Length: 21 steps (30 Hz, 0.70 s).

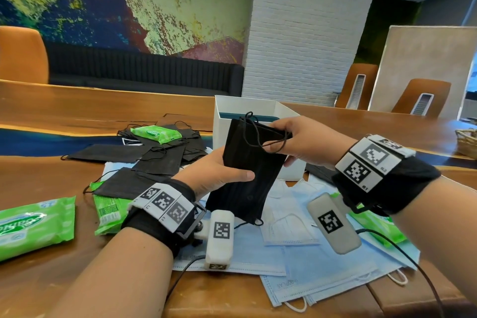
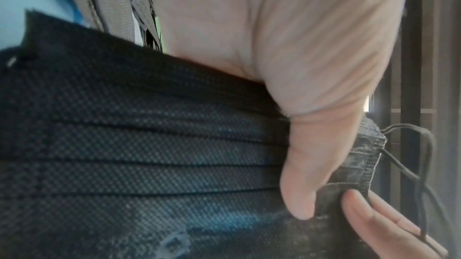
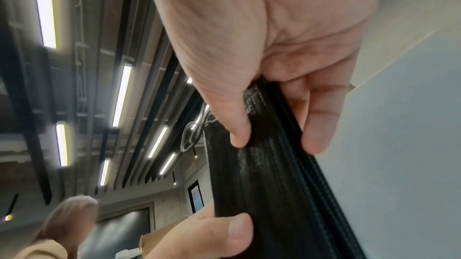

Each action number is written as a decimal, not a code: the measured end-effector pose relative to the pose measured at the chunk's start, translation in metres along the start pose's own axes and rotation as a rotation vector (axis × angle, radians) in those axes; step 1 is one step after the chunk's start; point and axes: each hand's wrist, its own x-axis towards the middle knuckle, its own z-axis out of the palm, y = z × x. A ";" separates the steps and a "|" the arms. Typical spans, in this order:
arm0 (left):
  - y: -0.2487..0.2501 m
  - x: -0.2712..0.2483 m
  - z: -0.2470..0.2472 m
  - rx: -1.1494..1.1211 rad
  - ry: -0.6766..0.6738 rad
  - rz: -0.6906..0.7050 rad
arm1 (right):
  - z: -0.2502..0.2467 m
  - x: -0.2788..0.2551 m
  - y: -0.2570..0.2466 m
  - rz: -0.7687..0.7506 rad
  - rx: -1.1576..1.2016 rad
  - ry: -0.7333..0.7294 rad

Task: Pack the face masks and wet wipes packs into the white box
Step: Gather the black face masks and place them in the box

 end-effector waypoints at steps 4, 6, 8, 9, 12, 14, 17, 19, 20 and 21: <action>-0.004 0.002 -0.001 -0.026 0.027 -0.025 | -0.001 0.001 0.002 -0.020 -0.063 0.027; -0.006 0.003 -0.002 -0.042 0.027 -0.028 | -0.004 0.001 0.003 -0.003 -0.046 0.055; -0.006 0.003 -0.002 -0.060 0.022 -0.009 | -0.009 -0.001 0.002 0.016 -0.017 0.079; -0.005 0.002 -0.001 -0.077 0.016 0.006 | -0.012 -0.002 0.002 0.024 0.000 0.090; -0.002 0.001 -0.002 -0.160 0.001 0.044 | -0.024 -0.007 0.002 0.052 0.076 0.116; 0.003 0.001 -0.005 -0.207 0.038 0.047 | -0.036 -0.012 0.004 0.082 0.174 0.145; 0.015 0.005 -0.015 -0.177 0.210 0.074 | -0.060 -0.016 0.008 0.156 0.376 0.231; 0.026 0.010 -0.022 -0.148 0.344 0.065 | -0.078 -0.015 0.012 0.175 0.517 0.335; 0.032 0.013 -0.026 -0.142 0.403 0.045 | -0.088 -0.012 0.015 0.174 0.566 0.389; 0.038 0.017 -0.029 -0.139 0.448 0.006 | -0.097 -0.009 0.018 0.178 0.602 0.433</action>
